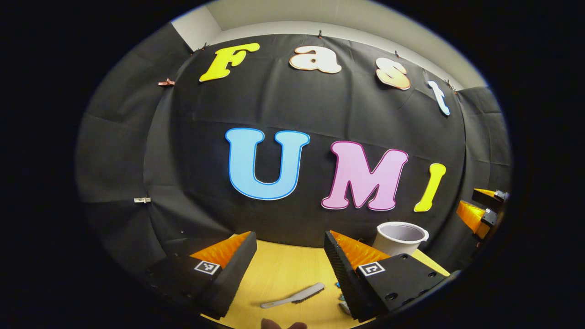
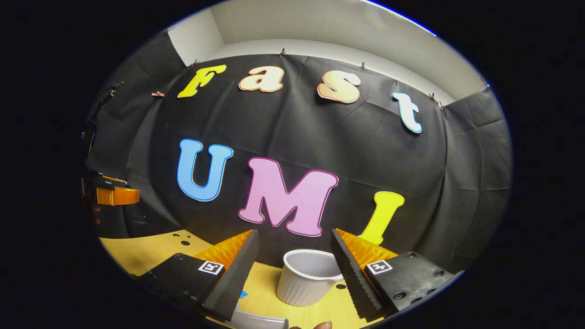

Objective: Pick up the small broom and dustpan from the desktop, sweep the trash into the dustpan with the broom, and then empty the trash into the garbage bin.

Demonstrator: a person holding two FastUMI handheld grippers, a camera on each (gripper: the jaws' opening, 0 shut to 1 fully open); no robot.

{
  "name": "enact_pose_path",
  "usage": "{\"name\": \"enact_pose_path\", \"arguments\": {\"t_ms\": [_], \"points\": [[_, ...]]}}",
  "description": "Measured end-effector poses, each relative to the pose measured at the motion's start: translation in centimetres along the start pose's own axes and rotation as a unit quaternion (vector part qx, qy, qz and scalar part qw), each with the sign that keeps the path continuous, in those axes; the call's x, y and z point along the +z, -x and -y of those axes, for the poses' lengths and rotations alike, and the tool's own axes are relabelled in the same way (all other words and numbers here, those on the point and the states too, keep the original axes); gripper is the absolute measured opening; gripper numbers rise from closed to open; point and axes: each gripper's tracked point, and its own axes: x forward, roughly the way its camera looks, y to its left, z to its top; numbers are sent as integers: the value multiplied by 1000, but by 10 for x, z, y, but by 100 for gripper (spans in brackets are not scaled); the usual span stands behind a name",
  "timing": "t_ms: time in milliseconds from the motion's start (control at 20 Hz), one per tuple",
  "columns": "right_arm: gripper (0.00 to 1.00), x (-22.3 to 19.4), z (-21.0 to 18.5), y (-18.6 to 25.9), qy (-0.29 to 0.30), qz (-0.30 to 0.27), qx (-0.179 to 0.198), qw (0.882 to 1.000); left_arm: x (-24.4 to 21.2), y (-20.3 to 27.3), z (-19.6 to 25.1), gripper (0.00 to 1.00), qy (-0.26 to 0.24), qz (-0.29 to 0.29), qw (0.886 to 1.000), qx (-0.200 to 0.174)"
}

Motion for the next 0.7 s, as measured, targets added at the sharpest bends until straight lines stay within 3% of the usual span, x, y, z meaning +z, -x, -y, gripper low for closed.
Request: {"name": "enact_pose_path", "arguments": {"t_ms": [250,400,450,600,700], "points": [[97,-3,-11,4,6,-14,19,1000,-7,-3,0,94,-11,-8,1000,-17],[97,-41,-30,14,-6,-100,63,993,-18,-11,-8,94,-29,-21,999,-24],[97,-62,-35,22,-12,-147,76,986,-23,-14,-10,94,-30,-24,999,-30],[97,-132,-49,56,-45,-296,103,948,-37,-26,-15,94,-29,-37,998,-47],[97,-182,-57,84,-65,-391,99,913,-50,-35,-20,94,-28,-48,997,-54]]}}
